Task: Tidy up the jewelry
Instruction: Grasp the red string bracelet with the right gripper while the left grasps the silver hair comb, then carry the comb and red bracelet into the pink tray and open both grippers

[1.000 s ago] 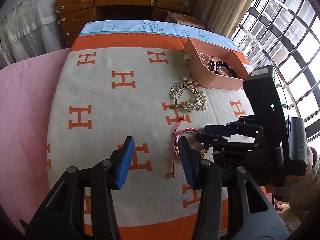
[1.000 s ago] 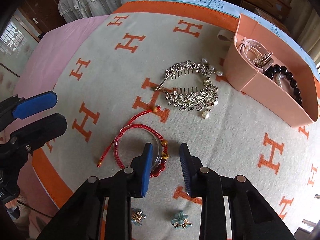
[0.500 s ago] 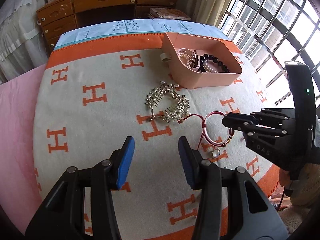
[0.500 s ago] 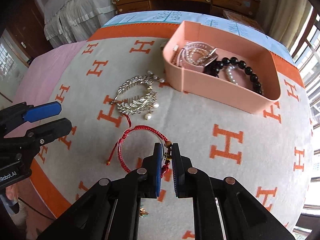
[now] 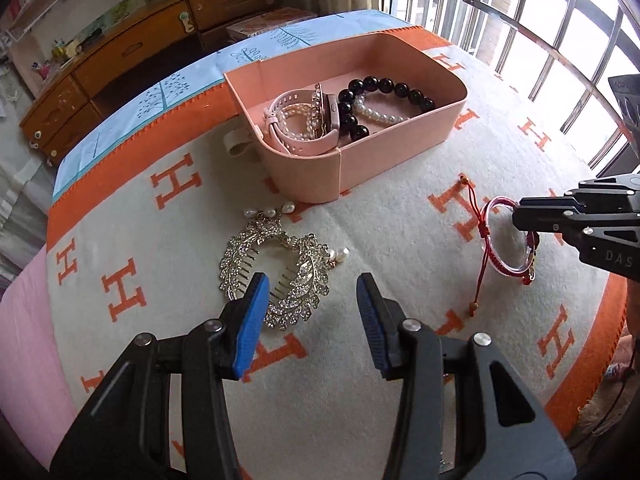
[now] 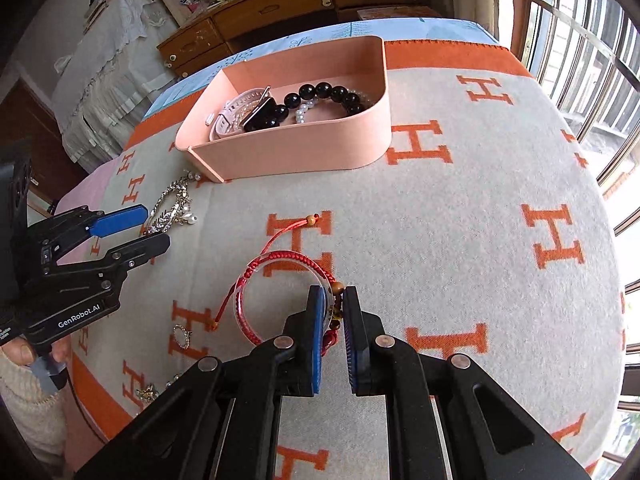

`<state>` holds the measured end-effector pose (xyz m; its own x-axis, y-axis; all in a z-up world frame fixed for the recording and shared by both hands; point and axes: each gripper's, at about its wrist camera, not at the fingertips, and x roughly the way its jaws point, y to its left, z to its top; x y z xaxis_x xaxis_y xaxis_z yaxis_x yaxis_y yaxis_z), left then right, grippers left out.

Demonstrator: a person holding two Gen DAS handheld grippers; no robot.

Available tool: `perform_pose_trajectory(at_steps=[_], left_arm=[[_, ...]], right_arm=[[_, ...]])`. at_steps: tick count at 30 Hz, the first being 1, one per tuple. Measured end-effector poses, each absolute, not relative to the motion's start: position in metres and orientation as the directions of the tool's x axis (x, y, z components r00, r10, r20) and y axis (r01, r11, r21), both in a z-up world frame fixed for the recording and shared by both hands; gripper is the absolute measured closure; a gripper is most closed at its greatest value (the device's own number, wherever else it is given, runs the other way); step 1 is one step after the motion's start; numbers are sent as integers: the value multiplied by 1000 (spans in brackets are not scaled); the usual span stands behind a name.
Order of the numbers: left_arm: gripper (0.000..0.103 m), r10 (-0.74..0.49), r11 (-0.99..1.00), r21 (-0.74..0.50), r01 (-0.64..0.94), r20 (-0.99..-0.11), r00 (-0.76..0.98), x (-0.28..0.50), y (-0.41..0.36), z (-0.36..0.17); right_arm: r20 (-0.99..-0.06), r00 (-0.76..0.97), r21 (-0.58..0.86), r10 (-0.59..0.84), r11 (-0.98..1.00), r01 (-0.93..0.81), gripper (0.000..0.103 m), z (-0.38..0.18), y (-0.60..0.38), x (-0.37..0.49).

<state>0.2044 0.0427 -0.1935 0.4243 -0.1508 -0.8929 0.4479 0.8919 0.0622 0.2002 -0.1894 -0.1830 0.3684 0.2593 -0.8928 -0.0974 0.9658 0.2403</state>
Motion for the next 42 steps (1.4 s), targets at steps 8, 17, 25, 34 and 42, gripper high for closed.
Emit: perform_pose_trajectory(at_steps=[8,17,25,34,42], left_arm=[[71,-106,862,105,496,-919,378,217,36,-203],[72,-75,858,109,502,-940,332,227,33,-207],[77,-59,863,119,492,-942,332,230,29,-206],[80,-101,896,96,433,-906,411,211,38,-160],[80,-135,928,74,364,-846,517,196,42,-90]], right_arm=[[-869,380,293,318,948,-122,93,-188,-199,195],[-851,390,322,353,936,-144,93,-190,-203,192],[-838,400,342,371,929,-144,93,-190,-206,190],[-852,402,294,337,941,-166,93,-180,-195,183],[-796,510,261,326,945,-197,93,-117,-188,181]])
